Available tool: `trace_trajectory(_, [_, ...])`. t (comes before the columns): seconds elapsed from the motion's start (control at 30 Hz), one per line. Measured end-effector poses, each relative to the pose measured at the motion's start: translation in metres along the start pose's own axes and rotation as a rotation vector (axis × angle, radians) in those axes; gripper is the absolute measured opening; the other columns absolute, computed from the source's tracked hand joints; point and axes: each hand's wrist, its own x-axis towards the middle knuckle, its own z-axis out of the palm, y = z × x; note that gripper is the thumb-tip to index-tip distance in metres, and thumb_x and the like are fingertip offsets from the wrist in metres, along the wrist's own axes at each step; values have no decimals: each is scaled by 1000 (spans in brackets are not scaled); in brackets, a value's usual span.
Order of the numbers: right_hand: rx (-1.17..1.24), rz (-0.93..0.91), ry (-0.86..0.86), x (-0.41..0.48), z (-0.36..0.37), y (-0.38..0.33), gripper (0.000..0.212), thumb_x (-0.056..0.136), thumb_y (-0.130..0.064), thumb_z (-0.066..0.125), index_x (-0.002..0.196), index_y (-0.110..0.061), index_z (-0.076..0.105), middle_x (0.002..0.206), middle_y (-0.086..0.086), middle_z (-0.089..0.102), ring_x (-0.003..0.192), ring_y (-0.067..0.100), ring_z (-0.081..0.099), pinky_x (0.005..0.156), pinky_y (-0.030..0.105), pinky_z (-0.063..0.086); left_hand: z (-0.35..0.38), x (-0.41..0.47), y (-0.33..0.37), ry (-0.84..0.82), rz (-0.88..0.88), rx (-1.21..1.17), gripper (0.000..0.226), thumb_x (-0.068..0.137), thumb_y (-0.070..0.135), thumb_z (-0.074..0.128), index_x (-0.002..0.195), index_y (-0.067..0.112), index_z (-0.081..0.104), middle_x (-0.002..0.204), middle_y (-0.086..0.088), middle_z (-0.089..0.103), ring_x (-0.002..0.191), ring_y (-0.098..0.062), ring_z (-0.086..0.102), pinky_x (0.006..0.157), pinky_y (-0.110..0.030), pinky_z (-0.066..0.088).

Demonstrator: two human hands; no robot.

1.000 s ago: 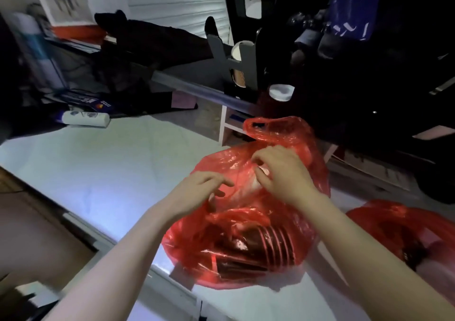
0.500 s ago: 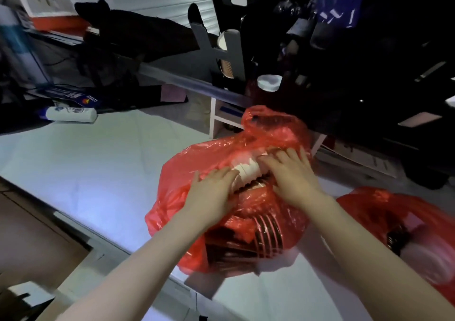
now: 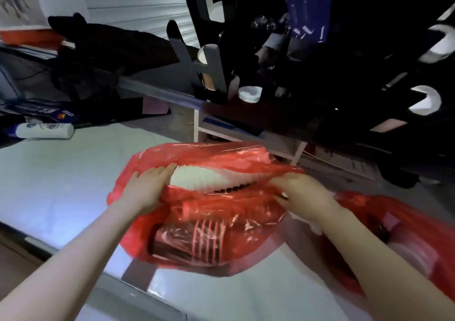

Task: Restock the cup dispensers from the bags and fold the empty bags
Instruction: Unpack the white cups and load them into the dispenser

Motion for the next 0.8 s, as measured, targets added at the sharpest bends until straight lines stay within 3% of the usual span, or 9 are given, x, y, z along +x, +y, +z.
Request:
trace_trajectory(0.1, [-112, -238, 609, -5, -5, -18, 16, 73, -9, 78, 88, -14, 74, 91, 4, 72, 79, 25, 69, 47, 34, 54, -6, 2, -14, -51, -47, 51, 86, 83, 5, 49, 151, 32, 3, 153, 3, 27, 144, -21, 18, 113, -57, 17])
trace_trajectory(0.17, [-159, -339, 808, 0, -11, -33, 3, 80, -13, 72, 81, -12, 74, 83, 3, 71, 74, 26, 66, 56, 34, 52, -13, 1, -14, -91, -41, -5, 83, 82, 10, 51, 150, 33, 10, 153, 2, 28, 145, -23, 13, 112, -61, 13])
trace_trajectory(0.23, [-205, -258, 887, 10, -17, -49, 13, 85, -23, 65, 77, -16, 74, 78, -2, 70, 78, 25, 63, 69, 37, 45, -22, -2, -6, -58, -10, -177, 74, 77, 13, 54, 144, 34, 32, 147, 4, 40, 145, -24, 15, 110, -64, 10])
trace_trajectory(0.33, [-215, -147, 944, 29, -19, -76, 8, 83, -22, 66, 77, -22, 71, 89, -7, 70, 98, 21, 54, 78, 41, 42, -34, -9, 15, 17, 60, -369, 40, 73, 23, 51, 108, 36, 63, 120, 7, 61, 129, -22, 41, 110, -65, 15])
trace_trajectory(0.4, [-239, -232, 827, 44, -19, -85, 5, 76, -18, 72, 78, -22, 70, 95, -6, 70, 95, 21, 57, 80, 42, 39, -33, -13, 26, 69, 82, -388, 27, 78, 36, 48, 99, 39, 65, 112, 7, 63, 108, -16, 53, 108, -63, 22])
trace_trajectory(0.47, [-334, -230, 519, 60, -17, -81, 20, 76, -26, 72, 97, -25, 70, 115, -3, 64, 106, 21, 57, 83, 42, 39, -27, -13, 26, 157, 59, -407, 29, 89, 47, 49, 110, 36, 64, 120, 7, 61, 116, -18, 53, 111, -63, 16])
trace_trajectory(0.57, [-224, 29, 124, 72, -6, -45, 70, 81, -45, 66, 141, -36, 32, 148, 2, 30, 134, 28, 29, 99, 50, 33, -15, -10, 9, 246, -1, -318, 59, 84, 61, 49, 137, 36, 43, 143, 9, 46, 142, -23, 24, 110, -64, 1])
trace_trajectory(0.63, [-50, 192, -2, 73, 0, -13, 102, 66, -55, 75, 145, -41, 11, 152, 7, 22, 136, 36, 26, 103, 53, 33, -8, -6, -9, 217, -59, -198, 79, 76, 73, 49, 144, 39, 28, 152, 8, 32, 146, -23, 12, 109, -66, 2])
trace_trajectory(0.8, [356, 261, -157, 65, 32, 26, 107, 51, -47, 86, 142, -31, 33, 139, -2, 50, 124, 20, 49, 102, 36, 41, 12, 1, -41, -5, -152, -129, 112, 59, 67, 73, 149, 39, 12, 158, 5, 16, 145, -23, 12, 107, -66, 11])
